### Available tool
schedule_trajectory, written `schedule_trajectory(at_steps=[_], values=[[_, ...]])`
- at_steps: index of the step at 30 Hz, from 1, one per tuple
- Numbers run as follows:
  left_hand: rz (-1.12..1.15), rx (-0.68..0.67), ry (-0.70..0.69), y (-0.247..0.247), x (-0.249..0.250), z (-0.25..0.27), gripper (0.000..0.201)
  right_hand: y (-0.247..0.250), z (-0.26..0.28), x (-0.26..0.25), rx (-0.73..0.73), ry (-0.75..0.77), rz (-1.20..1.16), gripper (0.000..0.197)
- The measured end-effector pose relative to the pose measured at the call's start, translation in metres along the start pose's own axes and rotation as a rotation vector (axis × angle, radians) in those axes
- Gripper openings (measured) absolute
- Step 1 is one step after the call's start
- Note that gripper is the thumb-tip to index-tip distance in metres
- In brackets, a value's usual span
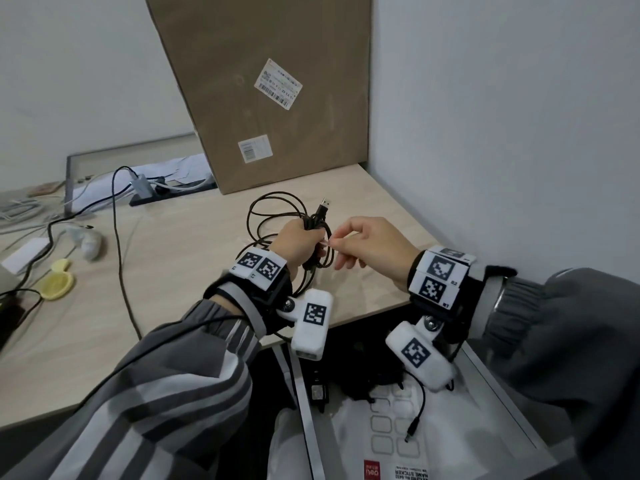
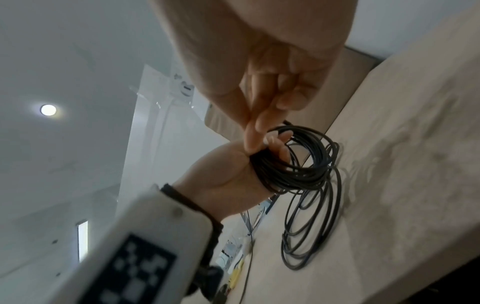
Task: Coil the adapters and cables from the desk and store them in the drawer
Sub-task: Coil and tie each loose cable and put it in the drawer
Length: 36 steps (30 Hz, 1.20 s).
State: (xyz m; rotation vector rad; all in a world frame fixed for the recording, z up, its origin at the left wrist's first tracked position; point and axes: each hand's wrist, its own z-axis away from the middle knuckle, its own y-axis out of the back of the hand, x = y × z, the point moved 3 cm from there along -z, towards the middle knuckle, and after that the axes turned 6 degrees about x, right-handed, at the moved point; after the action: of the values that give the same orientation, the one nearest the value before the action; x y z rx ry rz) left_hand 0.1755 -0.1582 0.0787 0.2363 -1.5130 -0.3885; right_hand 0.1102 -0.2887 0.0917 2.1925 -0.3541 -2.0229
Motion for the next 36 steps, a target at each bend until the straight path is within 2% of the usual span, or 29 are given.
schedule_trajectory(at_steps=[3,4,7,10,12,14,16,20,24,32,34,36], values=[[-0.055,-0.044,-0.026,0.001,0.004,0.0,0.015,0.005,0.001,-0.006,-0.156,0.06,-0.068,0.021],[-0.058,-0.05,-0.035,0.001,0.004,0.0,0.019,0.005,0.001,-0.008,-0.167,0.088,-0.065,0.021],[-0.019,-0.022,-0.025,-0.001,0.003,0.002,0.021,0.01,-0.003,-0.011,-0.044,0.159,-0.071,0.019],[0.135,-0.001,0.053,-0.003,-0.001,0.002,0.014,0.015,-0.008,-0.003,0.094,0.23,-0.04,0.01],[0.188,-0.014,0.09,-0.001,-0.002,0.001,0.015,0.019,-0.009,0.003,0.129,0.23,-0.037,0.002],[0.212,-0.033,0.102,0.0,-0.001,0.003,0.016,0.021,-0.007,0.007,0.168,0.228,-0.021,0.003],[0.232,-0.032,0.108,-0.001,0.001,0.005,0.014,0.022,-0.006,0.011,0.24,0.197,-0.041,0.004],[0.208,0.007,0.072,-0.003,0.002,0.004,0.016,0.02,-0.007,0.018,0.398,0.046,-0.227,0.005],[0.257,0.034,0.079,-0.007,-0.001,0.0,0.014,0.01,-0.007,0.02,0.411,-0.096,-0.374,0.006],[0.233,0.16,0.056,-0.006,0.0,0.001,0.014,0.008,-0.001,0.025,0.425,-0.065,-0.318,0.014],[0.194,0.167,0.038,-0.004,-0.001,0.0,0.014,0.01,0.0,0.03,0.45,-0.082,-0.265,0.018],[0.161,0.164,0.018,-0.003,-0.002,-0.002,0.014,0.009,0.001,0.032,0.414,-0.081,-0.234,0.021]])
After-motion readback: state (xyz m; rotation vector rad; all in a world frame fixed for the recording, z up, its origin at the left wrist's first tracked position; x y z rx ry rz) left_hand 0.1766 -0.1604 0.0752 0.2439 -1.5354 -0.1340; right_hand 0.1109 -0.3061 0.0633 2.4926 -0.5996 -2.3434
